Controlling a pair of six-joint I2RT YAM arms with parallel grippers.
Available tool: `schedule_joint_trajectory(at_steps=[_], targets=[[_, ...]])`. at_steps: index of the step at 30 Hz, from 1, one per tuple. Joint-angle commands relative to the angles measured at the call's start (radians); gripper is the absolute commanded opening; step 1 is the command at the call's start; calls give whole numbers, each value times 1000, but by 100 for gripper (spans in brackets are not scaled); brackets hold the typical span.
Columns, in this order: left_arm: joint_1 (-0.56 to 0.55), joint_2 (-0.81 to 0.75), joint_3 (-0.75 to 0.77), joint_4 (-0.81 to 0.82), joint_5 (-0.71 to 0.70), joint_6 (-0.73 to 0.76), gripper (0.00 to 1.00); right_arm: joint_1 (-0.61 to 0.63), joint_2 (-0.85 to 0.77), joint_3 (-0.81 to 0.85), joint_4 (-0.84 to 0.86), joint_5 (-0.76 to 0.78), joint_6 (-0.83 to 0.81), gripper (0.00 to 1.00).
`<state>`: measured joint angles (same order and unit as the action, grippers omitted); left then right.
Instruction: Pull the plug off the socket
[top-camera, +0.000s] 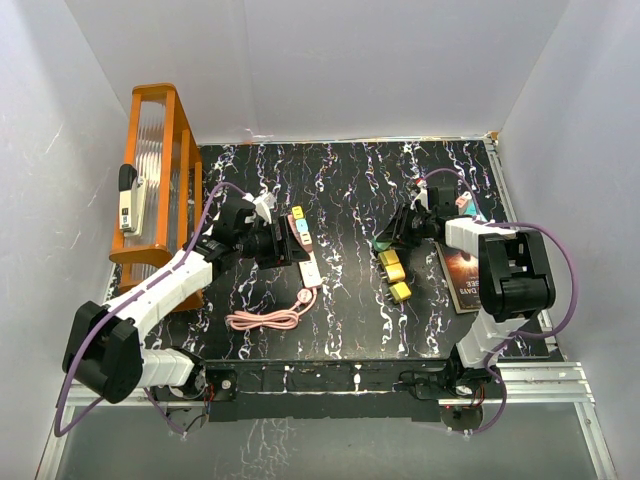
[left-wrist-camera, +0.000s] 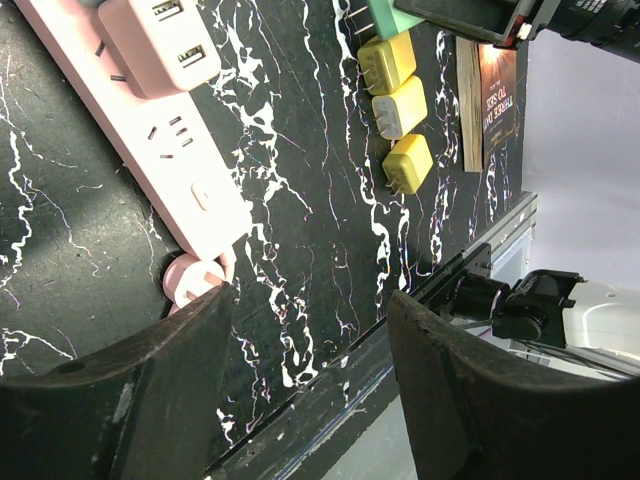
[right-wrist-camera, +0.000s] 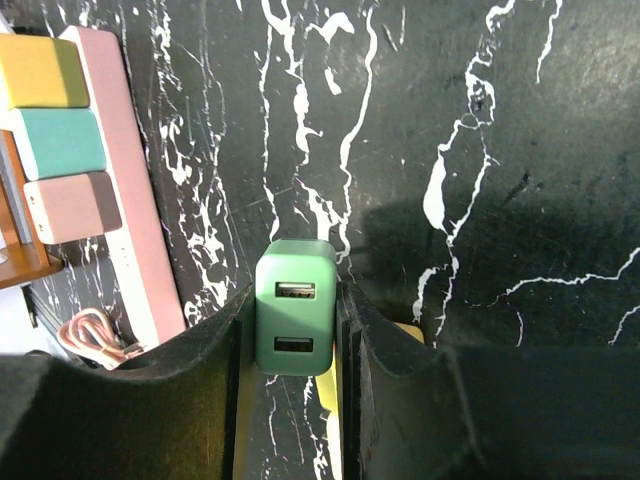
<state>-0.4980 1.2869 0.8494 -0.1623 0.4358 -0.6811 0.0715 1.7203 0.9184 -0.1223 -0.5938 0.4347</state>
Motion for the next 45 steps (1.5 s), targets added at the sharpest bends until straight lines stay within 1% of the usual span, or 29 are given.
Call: schedule_joint_trajectory(at_steps=[1, 6, 9, 11, 14, 18, 21, 24, 26, 27, 33, 35, 39, 45], targets=[[-5, -38, 36, -23, 23, 5, 66, -4, 7, 18, 32, 18, -29, 16], [-5, -67, 31, -53, 8, 17, 69, -3, 10, 20, 25, 40, -34, 19], [-5, -76, 25, -61, -3, 17, 71, -3, 8, 17, 18, 57, -38, 26], [-4, -78, 25, -61, 0, 14, 72, -3, 2, 18, 12, 66, -42, 33], [-5, -85, 26, -54, 0, 14, 75, -4, -7, 13, 13, 73, -43, 42], [-5, -83, 39, -66, -5, 15, 79, -3, -21, 27, -18, 103, -49, 45], [-5, -88, 38, -56, -2, 21, 81, -3, -47, 18, -14, 131, -50, 50], [-5, -87, 44, -68, -23, 21, 87, -3, -69, 21, -31, 155, -54, 51], [-6, -85, 52, -69, -25, 24, 94, -3, -91, 16, -33, 166, -56, 55], [-6, -86, 55, -69, -28, 28, 96, -3, -100, 12, -31, 174, -57, 57], [-6, -93, 55, -74, -37, 33, 97, -3, -148, 10, -33, 191, -53, 67], [-7, -94, 56, -82, -35, 38, 97, -2, -156, 12, -30, 190, -47, 70], [-7, -117, 55, -104, -45, 57, 97, 0, -164, 28, -30, 173, -38, 71], [-7, -144, 47, -138, -67, 90, 98, 32, -191, 55, -53, 190, -34, 76]])
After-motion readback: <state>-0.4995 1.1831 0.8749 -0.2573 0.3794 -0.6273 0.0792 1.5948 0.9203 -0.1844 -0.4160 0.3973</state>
